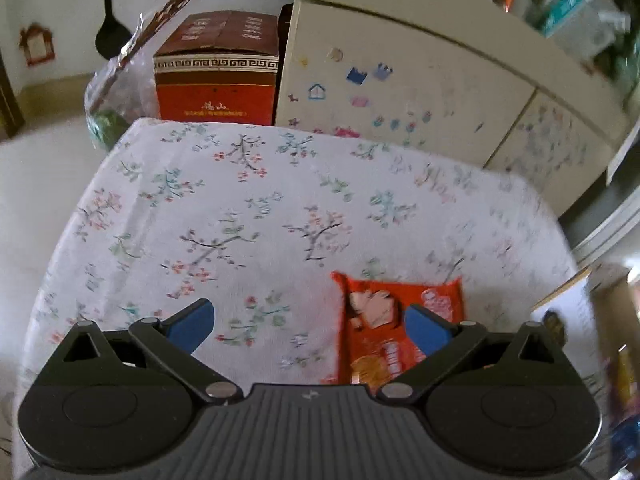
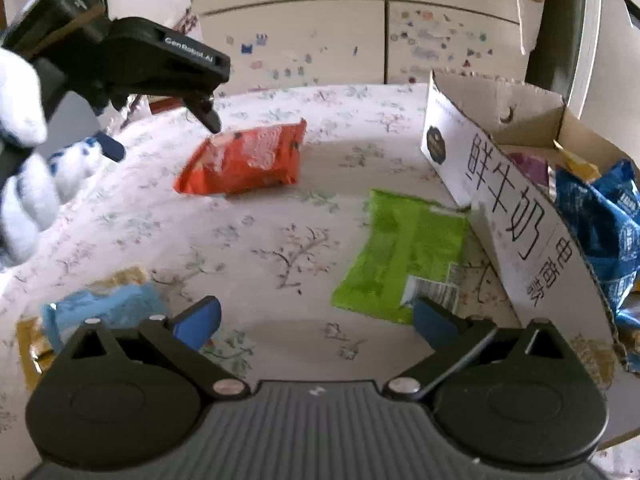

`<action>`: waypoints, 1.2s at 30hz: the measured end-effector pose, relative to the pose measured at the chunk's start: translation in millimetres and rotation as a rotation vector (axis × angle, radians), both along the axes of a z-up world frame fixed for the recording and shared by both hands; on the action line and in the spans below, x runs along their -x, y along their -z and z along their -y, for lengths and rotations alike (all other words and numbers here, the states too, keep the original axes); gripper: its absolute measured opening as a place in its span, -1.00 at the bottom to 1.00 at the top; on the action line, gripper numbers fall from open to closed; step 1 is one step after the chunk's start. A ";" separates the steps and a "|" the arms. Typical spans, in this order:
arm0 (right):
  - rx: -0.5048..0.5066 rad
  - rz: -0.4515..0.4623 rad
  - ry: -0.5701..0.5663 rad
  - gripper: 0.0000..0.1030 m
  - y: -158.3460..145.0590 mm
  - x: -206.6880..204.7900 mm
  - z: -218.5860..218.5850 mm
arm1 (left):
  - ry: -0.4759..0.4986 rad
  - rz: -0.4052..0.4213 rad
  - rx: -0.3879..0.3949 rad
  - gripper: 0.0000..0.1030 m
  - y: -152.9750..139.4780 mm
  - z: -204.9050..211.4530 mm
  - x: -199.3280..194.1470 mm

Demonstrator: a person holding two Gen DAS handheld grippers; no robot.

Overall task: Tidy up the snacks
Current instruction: 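Lower the left gripper onto the red snack bag and close it, then close the right gripper on the green snack bag while the left lifts the red bag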

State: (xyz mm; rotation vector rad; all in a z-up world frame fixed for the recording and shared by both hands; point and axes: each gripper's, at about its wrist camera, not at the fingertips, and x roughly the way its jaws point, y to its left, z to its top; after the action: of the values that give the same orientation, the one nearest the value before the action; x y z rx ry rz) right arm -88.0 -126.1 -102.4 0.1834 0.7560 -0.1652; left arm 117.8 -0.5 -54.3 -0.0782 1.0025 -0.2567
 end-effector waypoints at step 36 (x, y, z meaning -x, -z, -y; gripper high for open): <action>-0.014 -0.029 0.098 1.00 10.0 -38.4 17.9 | 0.021 -0.033 -0.175 0.88 39.8 28.4 -1.9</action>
State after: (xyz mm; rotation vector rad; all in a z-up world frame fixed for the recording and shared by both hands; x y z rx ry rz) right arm -49.6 -144.0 -112.4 0.2322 0.7772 -0.2556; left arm 119.7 -28.8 -94.1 0.0875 1.0550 -0.1860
